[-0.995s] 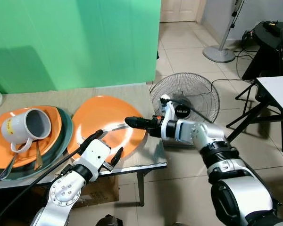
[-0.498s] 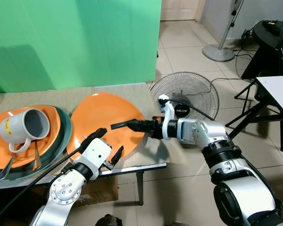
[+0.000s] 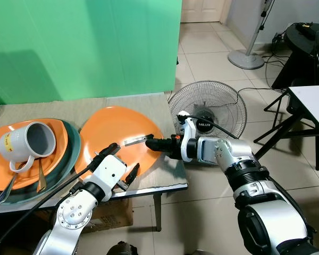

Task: Setting the table

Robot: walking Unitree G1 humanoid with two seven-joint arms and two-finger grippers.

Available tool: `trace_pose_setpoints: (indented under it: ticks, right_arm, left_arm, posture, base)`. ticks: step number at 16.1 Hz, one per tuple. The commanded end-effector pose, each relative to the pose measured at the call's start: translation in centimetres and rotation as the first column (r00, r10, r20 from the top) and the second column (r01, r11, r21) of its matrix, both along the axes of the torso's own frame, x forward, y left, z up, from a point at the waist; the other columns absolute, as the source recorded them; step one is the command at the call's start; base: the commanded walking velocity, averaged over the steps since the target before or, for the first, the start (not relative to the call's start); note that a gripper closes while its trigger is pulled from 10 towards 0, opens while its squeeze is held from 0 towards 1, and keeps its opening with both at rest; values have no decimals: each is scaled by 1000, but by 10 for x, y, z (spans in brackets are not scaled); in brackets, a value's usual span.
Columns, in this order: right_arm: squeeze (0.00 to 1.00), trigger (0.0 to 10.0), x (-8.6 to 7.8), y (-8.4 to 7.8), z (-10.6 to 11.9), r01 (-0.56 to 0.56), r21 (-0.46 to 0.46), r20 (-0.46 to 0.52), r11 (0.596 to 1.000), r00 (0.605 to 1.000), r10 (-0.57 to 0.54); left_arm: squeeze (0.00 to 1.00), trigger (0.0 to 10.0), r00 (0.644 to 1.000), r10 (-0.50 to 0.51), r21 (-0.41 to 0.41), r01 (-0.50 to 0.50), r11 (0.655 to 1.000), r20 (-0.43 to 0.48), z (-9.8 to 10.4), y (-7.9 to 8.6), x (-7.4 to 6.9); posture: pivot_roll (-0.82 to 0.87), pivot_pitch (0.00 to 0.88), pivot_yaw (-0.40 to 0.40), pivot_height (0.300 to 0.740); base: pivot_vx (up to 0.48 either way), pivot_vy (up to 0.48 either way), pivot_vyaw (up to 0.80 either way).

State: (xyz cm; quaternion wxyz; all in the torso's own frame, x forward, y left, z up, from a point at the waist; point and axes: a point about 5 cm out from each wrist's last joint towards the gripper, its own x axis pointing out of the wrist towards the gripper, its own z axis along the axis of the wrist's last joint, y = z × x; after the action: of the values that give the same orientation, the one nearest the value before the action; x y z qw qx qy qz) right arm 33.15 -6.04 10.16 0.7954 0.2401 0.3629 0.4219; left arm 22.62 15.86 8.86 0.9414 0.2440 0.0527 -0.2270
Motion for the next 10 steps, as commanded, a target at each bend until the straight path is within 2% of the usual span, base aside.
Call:
trace_pose_setpoints:
  ticks: [1, 4, 5, 6, 7, 8, 10]
  right_arm:
    - [0, 0, 1, 2, 2, 8, 26, -10, 1000, 1000, -8]
    - [0, 0, 2, 1, 4, 29, 46, -22, 999, 999, -28]
    - [0, 0, 4, 0, 6, 45, 63, -28, 997, 999, -43]
    - [0, 0, 4, 0, 7, 47, 67, -28, 997, 999, -46]
    - [0, 0, 5, -1, 8, 53, 72, -23, 996, 998, -52]
    - [0, 0, 5, -1, 9, 58, 76, -22, 995, 998, -56]
    - [0, 0, 8, -3, 13, 90, 107, -28, 990, 996, -87]
  left_arm:
    - [0, 10000, 1000, 8, 27, -7, 1000, -28, -6, 2, 0]
    - [0, 10000, 1000, 25, -12, -25, 1000, 0, 2, 2, 3]
    - [0, 10000, 998, 54, -93, -51, 994, 32, 15, 0, 8]
    - [0, 10000, 997, 63, -118, -58, 991, 40, 18, -1, 9]
    - [0, 10000, 995, 82, -193, -69, 979, 63, 30, -3, 12]
    - [0, 10000, 994, 85, -224, -67, 972, 73, 35, -5, 13]
    - [0, 10000, 990, 75, -328, -32, 944, 121, 59, -14, 13]
  posture:
    - [-2, 73, -1, 740]
    - [-3, 74, 0, 740]
    - [-4, 76, 0, 740]
    - [-4, 76, 0, 740]
    - [-4, 76, 3, 740]
    - [-4, 76, 5, 740]
    - [-2, 76, 8, 740]
  base:
    - [0, 0, 0]
    - [0, 0, 0]
    - [0, 0, 0]
    - [0, 0, 0]
    - [0, 0, 0]
    - [0, 0, 0]
    - [0, 0, 0]
